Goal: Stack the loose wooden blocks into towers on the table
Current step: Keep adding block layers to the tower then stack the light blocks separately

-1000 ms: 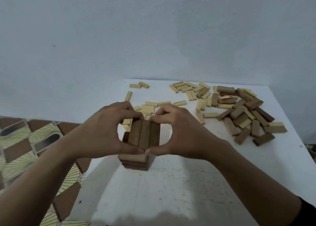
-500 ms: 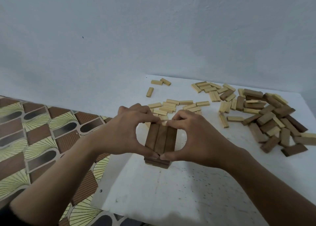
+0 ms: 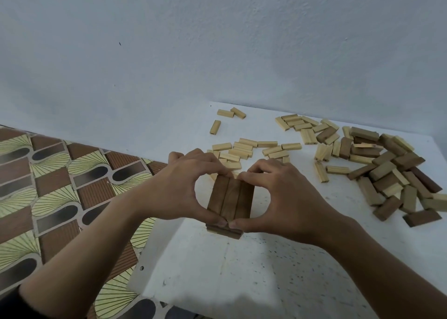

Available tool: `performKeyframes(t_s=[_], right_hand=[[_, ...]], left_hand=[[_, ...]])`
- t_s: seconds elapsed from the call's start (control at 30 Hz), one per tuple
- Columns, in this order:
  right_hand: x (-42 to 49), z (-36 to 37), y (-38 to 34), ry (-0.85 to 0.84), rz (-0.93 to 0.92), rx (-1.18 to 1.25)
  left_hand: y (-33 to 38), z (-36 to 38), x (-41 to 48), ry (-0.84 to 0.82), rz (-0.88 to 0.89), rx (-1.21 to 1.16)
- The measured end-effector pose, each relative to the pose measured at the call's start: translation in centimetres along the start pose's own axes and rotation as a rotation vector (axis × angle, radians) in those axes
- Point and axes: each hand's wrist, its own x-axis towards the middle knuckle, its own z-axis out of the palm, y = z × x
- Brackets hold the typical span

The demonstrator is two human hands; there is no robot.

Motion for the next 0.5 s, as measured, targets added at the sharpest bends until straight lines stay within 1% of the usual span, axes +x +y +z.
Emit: performKeyframes(t_s=[0.2, 0.5], right_hand=[[-0.2, 0.7, 0.1, 0.022, -0.002, 0.02], [-0.6, 1.5, 0.1, 0.08, -0.019, -0.011]], left_hand=[[-0.2, 0.5, -0.1, 0.015, 0.008, -0.02], [-0.4, 0.9, -0.3, 0.036, 0.017, -0.028]])
